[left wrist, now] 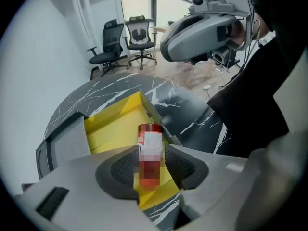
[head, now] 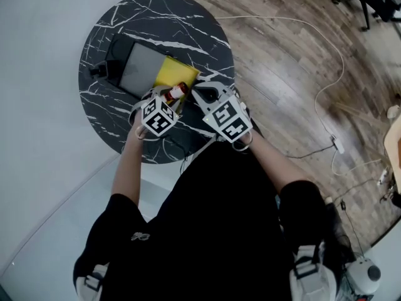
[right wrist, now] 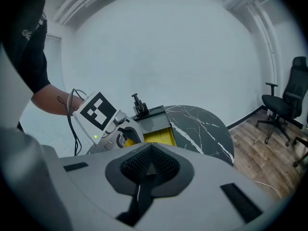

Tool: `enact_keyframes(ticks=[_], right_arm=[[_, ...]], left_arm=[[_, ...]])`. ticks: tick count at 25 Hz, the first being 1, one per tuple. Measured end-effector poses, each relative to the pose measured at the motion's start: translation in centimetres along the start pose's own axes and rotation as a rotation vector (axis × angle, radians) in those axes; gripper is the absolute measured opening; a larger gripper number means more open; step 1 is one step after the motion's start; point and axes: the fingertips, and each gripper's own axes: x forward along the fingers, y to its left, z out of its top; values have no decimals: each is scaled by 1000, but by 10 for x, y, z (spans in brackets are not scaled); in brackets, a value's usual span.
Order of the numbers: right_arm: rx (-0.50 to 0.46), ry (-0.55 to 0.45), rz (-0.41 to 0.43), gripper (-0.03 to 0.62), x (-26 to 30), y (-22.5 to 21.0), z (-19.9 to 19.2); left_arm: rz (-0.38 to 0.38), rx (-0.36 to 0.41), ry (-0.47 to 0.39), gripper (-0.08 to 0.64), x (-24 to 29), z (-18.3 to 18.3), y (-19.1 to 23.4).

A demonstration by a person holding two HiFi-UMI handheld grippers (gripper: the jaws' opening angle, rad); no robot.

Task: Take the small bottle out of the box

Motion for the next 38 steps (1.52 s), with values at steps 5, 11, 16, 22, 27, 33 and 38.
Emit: enact_keyframes(ticks=[5, 11, 16, 22, 27, 33, 38], right_arm=[[2, 6, 8, -3, 3, -7, 1], [6, 5, 9, -3, 8, -14, 4], [2, 14, 13, -3, 8, -21, 8], [0, 24, 9, -5, 10, -32, 11], [-8, 33, 26, -5, 16, -34, 13], [-16, 44, 59, -3, 24, -35, 18], [-29, 57, 87, -5, 35, -38, 23]], left_arm=[[6, 19, 30, 160, 7, -1, 8], [-9, 0, 41, 170, 13, -3, 14], [-57, -19, 61, 181, 22, -4, 7], [-77, -39, 80, 199, 30, -6, 3], [-91, -76, 75, 204, 32, -6, 3], [-117, -185, 58, 207, 32, -4, 5], [-125, -330, 19, 210, 33, 0, 13]])
